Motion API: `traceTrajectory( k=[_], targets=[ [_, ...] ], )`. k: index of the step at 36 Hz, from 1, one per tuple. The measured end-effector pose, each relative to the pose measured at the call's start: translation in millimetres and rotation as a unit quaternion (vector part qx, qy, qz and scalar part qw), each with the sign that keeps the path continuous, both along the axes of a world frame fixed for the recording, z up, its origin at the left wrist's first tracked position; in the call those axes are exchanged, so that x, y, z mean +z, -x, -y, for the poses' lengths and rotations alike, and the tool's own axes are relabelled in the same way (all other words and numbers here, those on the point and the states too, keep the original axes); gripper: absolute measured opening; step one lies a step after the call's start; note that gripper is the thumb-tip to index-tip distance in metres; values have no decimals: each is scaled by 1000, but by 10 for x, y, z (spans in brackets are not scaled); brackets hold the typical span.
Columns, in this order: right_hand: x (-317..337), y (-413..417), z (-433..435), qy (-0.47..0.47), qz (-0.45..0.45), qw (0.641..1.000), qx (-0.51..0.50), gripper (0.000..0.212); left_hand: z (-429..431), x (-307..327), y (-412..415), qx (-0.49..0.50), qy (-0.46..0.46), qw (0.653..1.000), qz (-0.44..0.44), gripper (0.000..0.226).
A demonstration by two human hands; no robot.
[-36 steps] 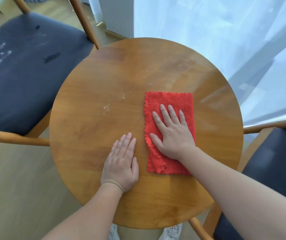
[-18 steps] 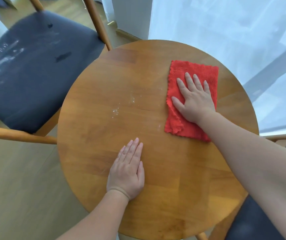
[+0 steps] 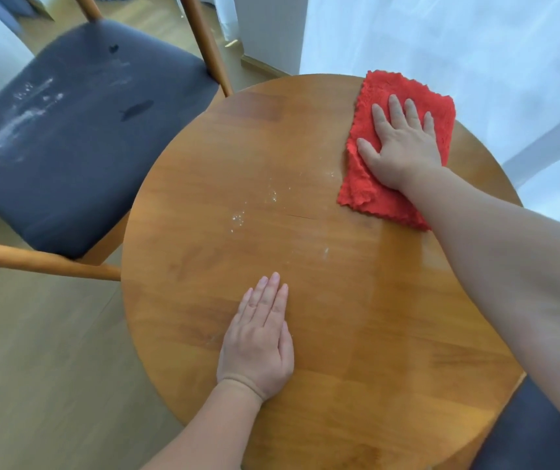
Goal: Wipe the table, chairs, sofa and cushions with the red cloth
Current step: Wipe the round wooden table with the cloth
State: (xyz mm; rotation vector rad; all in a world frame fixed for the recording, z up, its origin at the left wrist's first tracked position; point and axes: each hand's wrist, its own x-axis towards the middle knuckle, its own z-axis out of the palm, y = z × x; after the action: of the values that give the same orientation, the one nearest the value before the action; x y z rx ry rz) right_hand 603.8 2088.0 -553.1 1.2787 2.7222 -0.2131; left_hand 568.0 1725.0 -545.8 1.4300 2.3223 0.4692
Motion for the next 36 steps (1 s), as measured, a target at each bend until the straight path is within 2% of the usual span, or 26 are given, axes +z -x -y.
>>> traceTrajectory(
  k=[11, 28, 32, 36],
  targets=[
    [4, 103, 675, -1, -6, 992, 123, 77, -4, 30, 4, 5, -6, 1000, -7, 52],
    [19, -301, 1710, 29, -16, 983, 179, 78, 33, 56, 16, 28, 19, 999, -22, 61],
    [20, -323, 1711, 30, -6, 982, 189, 80, 35, 50, 6, 26, 23, 999, -30, 67],
    [27, -237, 1595, 26, -8, 981, 192, 79, 16, 74, -3, 69, 21, 997, -24, 59]
  ],
)
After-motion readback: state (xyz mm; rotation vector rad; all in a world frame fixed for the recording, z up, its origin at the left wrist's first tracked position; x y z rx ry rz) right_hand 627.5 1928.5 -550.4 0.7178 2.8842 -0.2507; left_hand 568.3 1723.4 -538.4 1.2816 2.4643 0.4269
